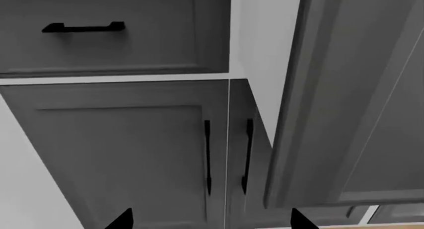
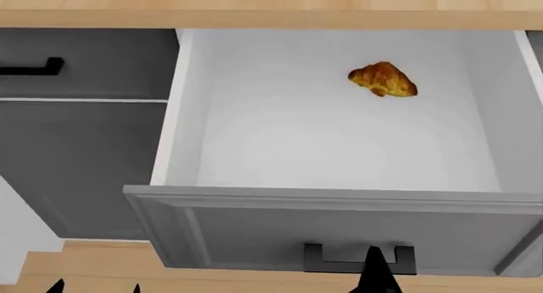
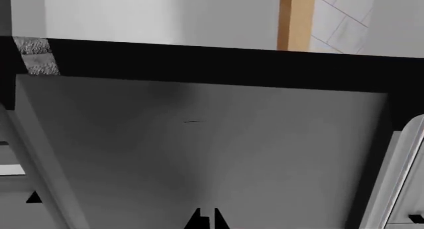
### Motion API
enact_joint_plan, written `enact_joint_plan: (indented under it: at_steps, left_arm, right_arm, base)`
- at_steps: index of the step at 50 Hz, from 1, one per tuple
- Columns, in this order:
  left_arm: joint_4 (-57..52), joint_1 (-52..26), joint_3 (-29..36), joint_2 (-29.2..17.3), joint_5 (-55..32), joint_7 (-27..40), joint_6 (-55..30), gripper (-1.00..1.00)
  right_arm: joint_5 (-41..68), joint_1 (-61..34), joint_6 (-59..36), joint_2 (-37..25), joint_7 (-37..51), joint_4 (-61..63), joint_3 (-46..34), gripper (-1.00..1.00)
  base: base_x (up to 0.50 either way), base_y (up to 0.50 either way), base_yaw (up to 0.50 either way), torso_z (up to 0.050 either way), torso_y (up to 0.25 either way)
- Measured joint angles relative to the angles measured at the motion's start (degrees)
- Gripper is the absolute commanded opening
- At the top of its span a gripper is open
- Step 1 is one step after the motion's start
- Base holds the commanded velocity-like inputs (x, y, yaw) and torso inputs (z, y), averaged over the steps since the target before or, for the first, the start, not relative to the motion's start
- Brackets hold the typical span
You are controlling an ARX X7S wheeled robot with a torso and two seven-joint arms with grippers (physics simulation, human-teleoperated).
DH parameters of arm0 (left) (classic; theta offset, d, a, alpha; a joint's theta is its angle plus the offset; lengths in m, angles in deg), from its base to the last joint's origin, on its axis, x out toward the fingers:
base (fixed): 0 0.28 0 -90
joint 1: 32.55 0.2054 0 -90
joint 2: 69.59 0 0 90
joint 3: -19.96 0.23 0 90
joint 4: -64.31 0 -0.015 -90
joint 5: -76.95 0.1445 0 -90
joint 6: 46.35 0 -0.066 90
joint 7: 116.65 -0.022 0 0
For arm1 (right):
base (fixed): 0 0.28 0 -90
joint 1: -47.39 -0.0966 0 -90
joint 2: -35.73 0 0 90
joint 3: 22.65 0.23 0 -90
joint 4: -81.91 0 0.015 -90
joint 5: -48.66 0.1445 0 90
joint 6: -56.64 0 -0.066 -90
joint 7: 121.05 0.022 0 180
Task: Open the right drawer.
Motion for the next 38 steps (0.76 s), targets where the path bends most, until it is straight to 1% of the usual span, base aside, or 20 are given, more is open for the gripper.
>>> enact_joint_plan:
  at_steps: [38]
  left_arm:
    - [0.06, -0.12, 0.53, -0.37, -0.31, 0.42, 0.28, 1.00]
  right_arm:
    - [0.05, 0.03, 0.17, -0.13, 0.18, 0.01, -0.16, -1.00]
  base:
    - [-0.21, 0.00, 0.00, 0.000, 0.000]
